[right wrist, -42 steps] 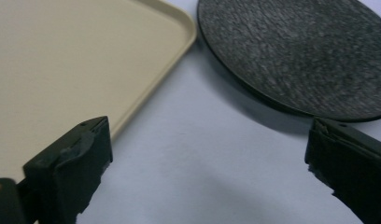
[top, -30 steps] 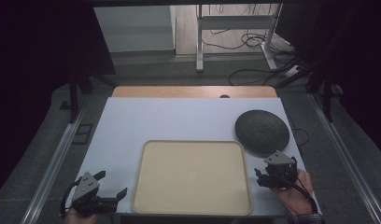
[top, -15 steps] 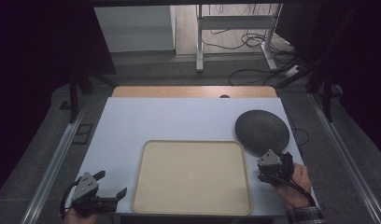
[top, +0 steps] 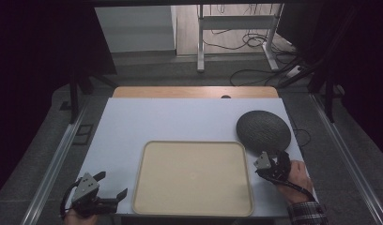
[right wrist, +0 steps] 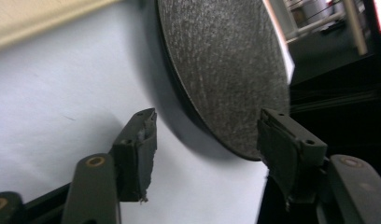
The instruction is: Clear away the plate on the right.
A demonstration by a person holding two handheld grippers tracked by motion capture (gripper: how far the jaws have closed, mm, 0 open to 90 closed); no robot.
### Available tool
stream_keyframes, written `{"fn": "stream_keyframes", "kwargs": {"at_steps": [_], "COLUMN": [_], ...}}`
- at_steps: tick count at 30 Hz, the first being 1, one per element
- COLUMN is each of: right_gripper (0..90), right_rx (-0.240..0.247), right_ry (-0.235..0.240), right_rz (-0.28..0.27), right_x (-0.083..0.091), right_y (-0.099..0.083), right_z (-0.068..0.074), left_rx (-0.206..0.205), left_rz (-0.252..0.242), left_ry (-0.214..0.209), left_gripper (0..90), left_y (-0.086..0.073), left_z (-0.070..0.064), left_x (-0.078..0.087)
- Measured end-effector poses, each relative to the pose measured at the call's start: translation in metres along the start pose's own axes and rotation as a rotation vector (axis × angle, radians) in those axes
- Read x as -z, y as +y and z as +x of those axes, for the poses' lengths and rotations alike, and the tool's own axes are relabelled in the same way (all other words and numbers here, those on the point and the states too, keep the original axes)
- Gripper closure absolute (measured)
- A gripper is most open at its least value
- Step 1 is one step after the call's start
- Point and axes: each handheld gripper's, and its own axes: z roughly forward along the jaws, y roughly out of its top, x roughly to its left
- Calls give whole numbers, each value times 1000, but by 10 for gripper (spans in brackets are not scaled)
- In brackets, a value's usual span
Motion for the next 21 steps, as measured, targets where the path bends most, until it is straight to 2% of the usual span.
{"fn": "stream_keyframes", "kwargs": {"at_steps": [2,5,6,7,8,9,10,14,18,21], "right_gripper": [411,417,424,424,431,431,442,462,479,498], "right_rx": [44,72,98,98,125,125,152,209,248,308], "right_ry": [-31,-53,-72,-72,-87,-87,-94,-119,-141,-169], "right_rz": [0,0,0,0,0,0,6,9,11,6], "right_x": [-2,-3,-4,-4,-5,-5,-7,-11,-13,-17], "right_y": [1,2,3,3,4,4,5,6,8,10], "right_z": [3,4,5,5,6,6,9,12,16,20], "left_rx": [0,-1,-1,-1,-1,-1,-1,-1,-1,-2], "left_rz": [0,0,0,0,0,0,0,1,1,1], "left_ry": [0,0,0,0,-1,-1,-1,-1,-1,-1], "left_gripper": [0,0,0,0,0,0,0,0,0,0], "left_y": [0,0,0,0,0,0,0,0,0,0], "left_z": [0,0,0,0,0,0,0,0,0,0], "left_x": [0,0,0,0,0,0,0,0,0,0]}}
